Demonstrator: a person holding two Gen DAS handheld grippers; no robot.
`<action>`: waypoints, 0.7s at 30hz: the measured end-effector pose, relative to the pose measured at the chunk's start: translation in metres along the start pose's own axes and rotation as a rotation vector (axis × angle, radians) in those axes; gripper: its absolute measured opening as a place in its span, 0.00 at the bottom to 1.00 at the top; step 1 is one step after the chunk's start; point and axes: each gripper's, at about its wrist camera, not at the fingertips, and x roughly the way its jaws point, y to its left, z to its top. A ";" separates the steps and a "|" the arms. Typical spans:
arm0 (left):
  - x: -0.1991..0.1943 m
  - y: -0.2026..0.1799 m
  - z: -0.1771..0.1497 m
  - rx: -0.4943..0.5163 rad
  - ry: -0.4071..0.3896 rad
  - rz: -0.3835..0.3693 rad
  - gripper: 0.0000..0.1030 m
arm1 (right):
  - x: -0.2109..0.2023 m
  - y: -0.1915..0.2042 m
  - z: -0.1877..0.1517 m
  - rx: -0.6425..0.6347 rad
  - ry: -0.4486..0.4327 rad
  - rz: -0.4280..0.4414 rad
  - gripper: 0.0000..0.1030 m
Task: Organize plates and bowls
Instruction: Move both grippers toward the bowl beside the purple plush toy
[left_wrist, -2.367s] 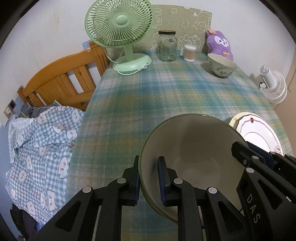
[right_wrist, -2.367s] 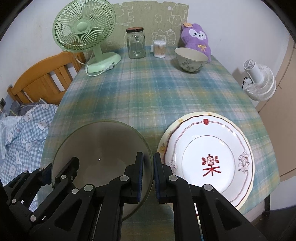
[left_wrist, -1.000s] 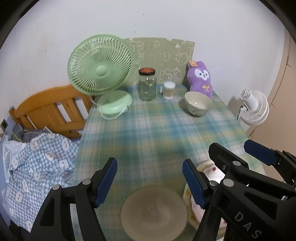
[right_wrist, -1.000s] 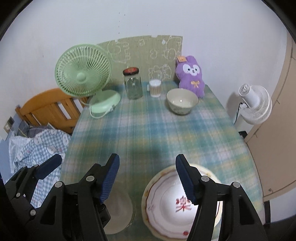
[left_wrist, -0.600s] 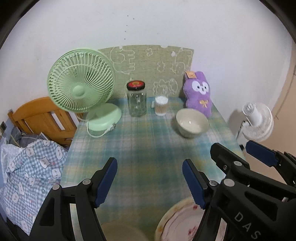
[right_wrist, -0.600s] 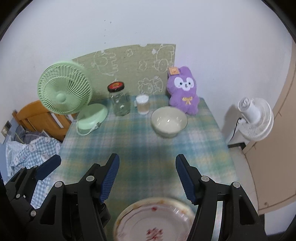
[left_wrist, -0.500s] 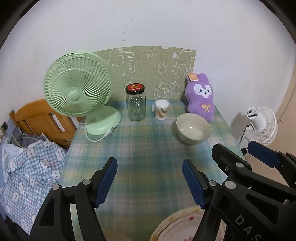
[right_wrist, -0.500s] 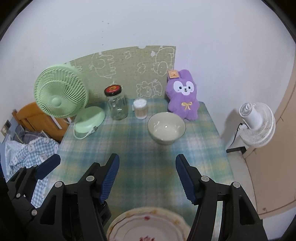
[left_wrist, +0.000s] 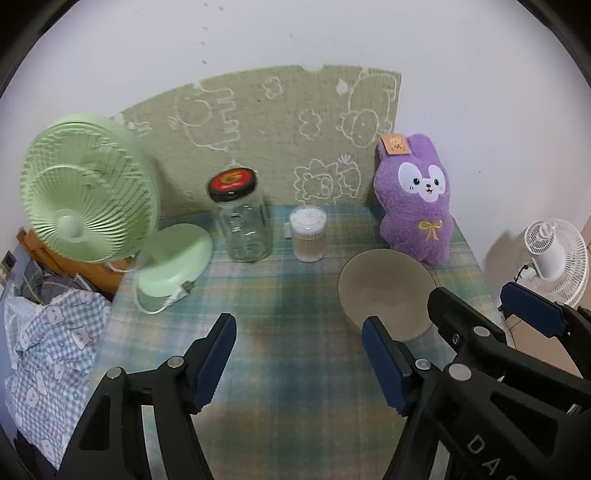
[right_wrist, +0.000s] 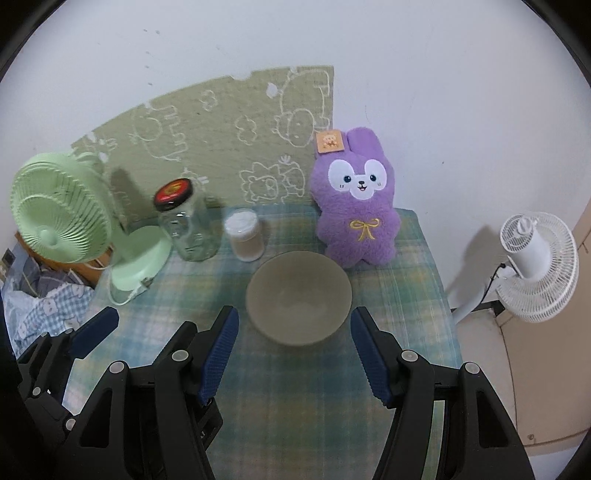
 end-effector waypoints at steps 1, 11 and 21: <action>0.006 -0.002 0.002 0.005 0.003 0.001 0.69 | 0.009 -0.004 0.003 0.000 0.003 0.003 0.65; 0.080 -0.022 0.018 0.032 0.038 -0.002 0.62 | 0.084 -0.024 0.016 0.032 0.045 -0.013 0.65; 0.133 -0.042 0.017 0.064 0.082 -0.014 0.47 | 0.140 -0.048 0.014 0.043 0.088 -0.038 0.59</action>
